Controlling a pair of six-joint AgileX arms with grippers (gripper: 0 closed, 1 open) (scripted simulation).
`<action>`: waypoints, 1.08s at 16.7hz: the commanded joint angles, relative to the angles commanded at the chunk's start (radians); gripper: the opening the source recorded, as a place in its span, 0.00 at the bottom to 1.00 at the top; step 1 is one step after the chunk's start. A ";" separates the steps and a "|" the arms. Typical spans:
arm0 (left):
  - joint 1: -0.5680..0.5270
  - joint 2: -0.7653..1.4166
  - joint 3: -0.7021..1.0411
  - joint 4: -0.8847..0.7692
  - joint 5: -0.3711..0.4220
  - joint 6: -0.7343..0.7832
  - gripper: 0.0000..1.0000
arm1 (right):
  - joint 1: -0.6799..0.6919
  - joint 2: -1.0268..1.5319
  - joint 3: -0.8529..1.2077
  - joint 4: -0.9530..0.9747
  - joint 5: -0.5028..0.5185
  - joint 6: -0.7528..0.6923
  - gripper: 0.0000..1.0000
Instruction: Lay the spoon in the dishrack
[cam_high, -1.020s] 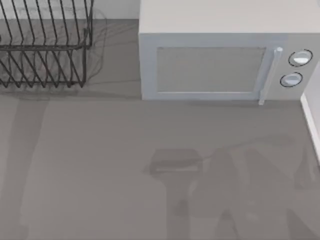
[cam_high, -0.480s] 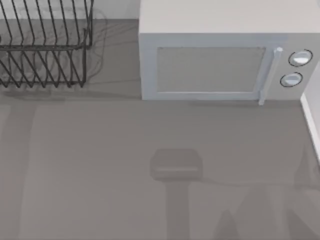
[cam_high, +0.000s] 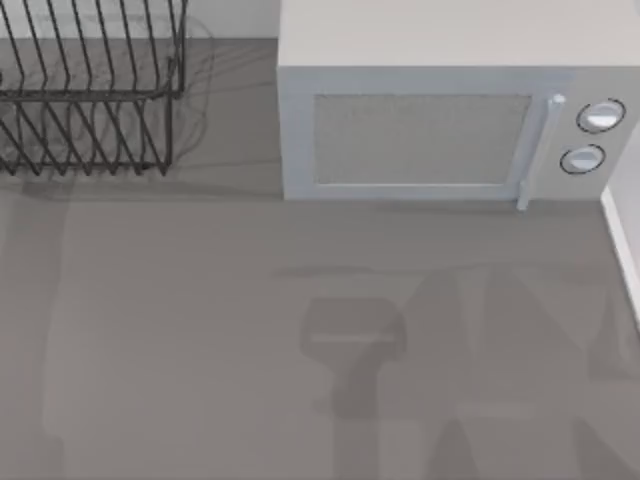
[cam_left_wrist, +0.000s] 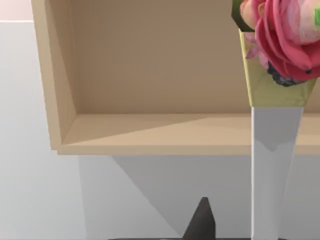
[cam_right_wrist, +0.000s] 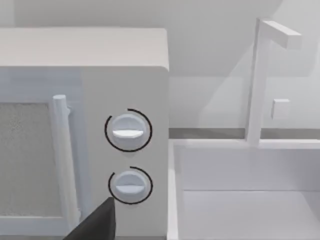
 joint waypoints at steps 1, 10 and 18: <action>-0.006 0.061 -0.009 0.069 -0.006 0.000 0.00 | 0.000 0.000 0.000 0.000 0.000 0.000 1.00; -0.073 0.571 -0.144 0.738 -0.070 0.003 0.00 | 0.000 0.000 0.000 0.000 0.000 0.000 1.00; -0.087 0.649 -0.174 0.835 -0.083 0.001 0.00 | 0.000 0.000 0.000 0.000 0.000 0.000 1.00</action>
